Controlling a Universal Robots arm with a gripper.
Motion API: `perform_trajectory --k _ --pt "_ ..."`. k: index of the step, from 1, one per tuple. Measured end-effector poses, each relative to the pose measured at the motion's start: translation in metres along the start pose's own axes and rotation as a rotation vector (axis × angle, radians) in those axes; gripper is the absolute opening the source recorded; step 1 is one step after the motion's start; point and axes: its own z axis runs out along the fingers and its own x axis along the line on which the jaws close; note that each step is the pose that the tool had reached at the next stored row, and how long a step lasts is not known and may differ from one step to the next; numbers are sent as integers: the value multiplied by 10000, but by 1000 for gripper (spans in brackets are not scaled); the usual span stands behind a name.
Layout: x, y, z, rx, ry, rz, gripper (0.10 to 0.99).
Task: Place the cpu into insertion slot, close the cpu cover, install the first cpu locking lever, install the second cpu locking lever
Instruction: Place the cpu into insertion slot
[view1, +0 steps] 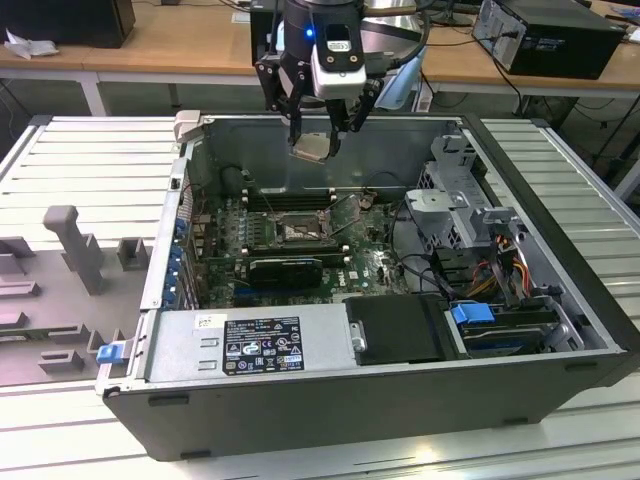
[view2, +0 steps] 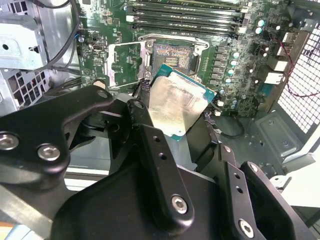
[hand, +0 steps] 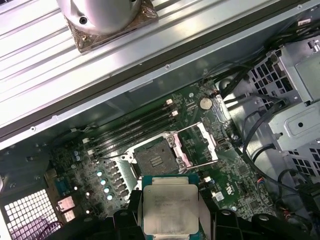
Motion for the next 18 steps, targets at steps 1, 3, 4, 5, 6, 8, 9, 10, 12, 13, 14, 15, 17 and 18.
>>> perform_trajectory --k 1,3,4,5,6,8,9,10,12,13,14,15,17,18 --pt "0 0 0 0 -3 31 537" --pt "0 0 0 -1 -8 85 537" --pt "0 0 0 -1 -9 105 537" --pt "0 0 0 -3 -14 158 537" --pt "0 0 0 -3 -18 204 537" --pt "0 0 0 -4 -22 247 537" --pt "0 0 0 -5 -26 285 537" --pt "0 0 0 -6 -29 324 537" --pt "0 0 0 -7 -36 399 537" --pt "0 0 0 -8 -38 425 537" --pt "0 0 0 -8 -42 464 537" --pt "0 0 0 -8 -45 501 537" --pt "0 0 0 -10 -50 560 537" --pt "0 0 0 -11 -54 597 537"
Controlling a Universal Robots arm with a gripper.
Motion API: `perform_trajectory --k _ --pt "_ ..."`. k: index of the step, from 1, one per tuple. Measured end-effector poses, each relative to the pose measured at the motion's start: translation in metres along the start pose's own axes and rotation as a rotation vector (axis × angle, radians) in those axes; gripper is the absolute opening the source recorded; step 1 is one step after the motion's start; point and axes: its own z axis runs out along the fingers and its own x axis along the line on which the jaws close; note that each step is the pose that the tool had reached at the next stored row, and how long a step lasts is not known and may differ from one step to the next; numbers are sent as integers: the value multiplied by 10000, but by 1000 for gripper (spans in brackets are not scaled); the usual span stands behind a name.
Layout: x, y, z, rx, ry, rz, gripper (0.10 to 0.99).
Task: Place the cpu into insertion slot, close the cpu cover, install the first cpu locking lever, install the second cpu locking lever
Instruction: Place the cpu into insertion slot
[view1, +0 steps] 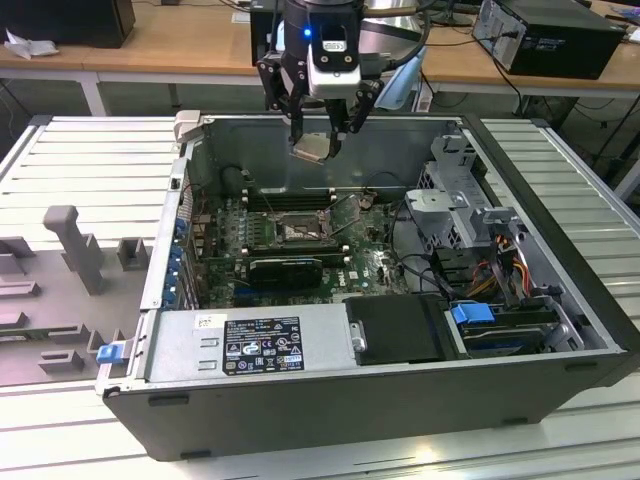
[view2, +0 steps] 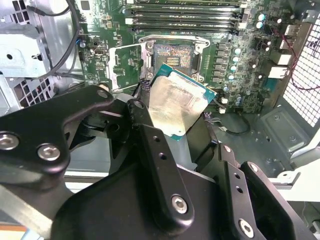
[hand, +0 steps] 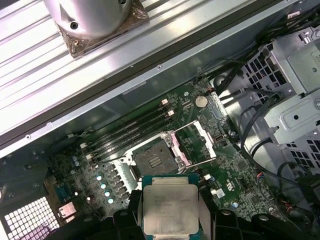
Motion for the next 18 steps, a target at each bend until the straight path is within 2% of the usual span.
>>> perform_trajectory --k 11,18 --pt "0 0 3 -9 -34 391 537" --pt "-1 -3 40 -8 -42 465 537"
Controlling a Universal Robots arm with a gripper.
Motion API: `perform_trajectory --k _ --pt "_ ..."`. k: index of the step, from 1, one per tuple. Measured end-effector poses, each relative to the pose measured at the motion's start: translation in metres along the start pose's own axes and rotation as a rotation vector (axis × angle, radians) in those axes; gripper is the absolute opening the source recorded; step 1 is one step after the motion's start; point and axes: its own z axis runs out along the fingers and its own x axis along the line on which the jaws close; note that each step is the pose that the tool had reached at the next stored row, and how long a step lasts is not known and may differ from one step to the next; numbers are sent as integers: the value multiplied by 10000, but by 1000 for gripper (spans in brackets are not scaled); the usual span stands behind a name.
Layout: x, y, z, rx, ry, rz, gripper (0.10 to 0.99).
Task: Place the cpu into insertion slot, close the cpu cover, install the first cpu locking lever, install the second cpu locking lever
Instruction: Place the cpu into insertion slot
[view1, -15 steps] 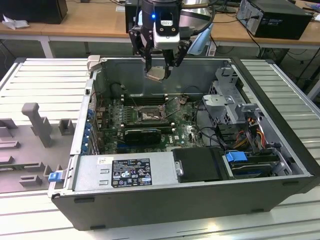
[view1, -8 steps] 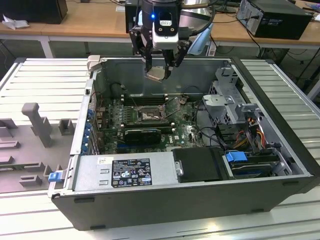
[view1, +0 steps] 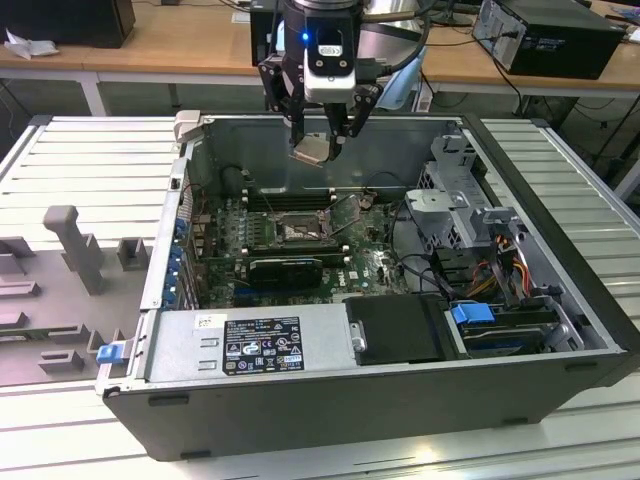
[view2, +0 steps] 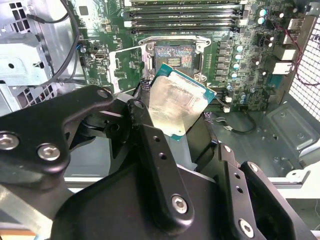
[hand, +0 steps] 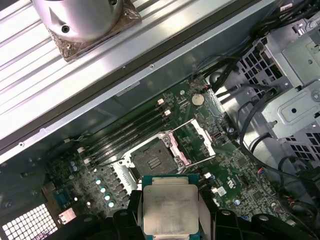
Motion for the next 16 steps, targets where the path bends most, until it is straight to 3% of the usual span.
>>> perform_trajectory --k 16 --pt "0 0 1 -26 -123 1360 537"
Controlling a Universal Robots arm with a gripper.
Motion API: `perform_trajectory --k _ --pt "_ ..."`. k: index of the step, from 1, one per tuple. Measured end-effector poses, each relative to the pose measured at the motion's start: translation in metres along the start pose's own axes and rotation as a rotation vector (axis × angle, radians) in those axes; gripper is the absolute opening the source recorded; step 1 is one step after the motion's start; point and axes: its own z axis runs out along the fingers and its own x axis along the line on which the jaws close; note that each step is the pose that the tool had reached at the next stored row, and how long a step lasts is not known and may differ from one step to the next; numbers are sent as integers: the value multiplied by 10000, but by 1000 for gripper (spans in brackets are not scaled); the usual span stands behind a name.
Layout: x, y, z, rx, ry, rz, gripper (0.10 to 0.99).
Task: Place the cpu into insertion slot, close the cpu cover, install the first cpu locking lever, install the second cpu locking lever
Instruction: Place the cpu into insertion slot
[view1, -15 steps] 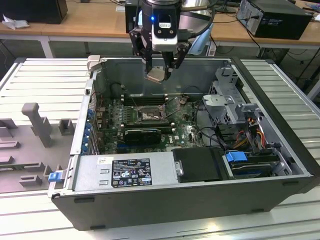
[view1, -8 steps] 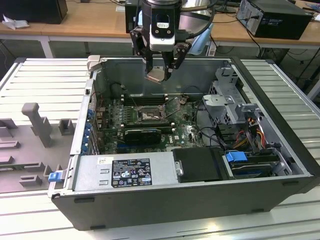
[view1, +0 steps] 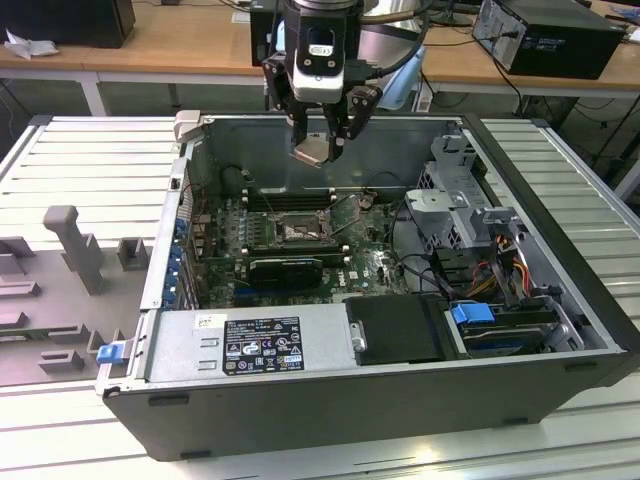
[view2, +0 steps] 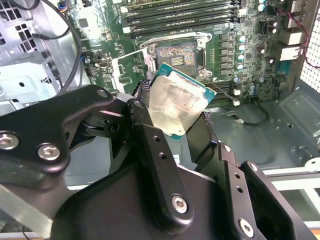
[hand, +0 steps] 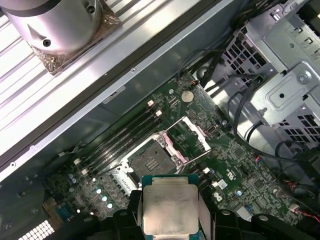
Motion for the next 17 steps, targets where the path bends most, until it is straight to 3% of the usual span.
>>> perform_trajectory --k 17 --pt "0 0 1 -34 -158 1770 537"
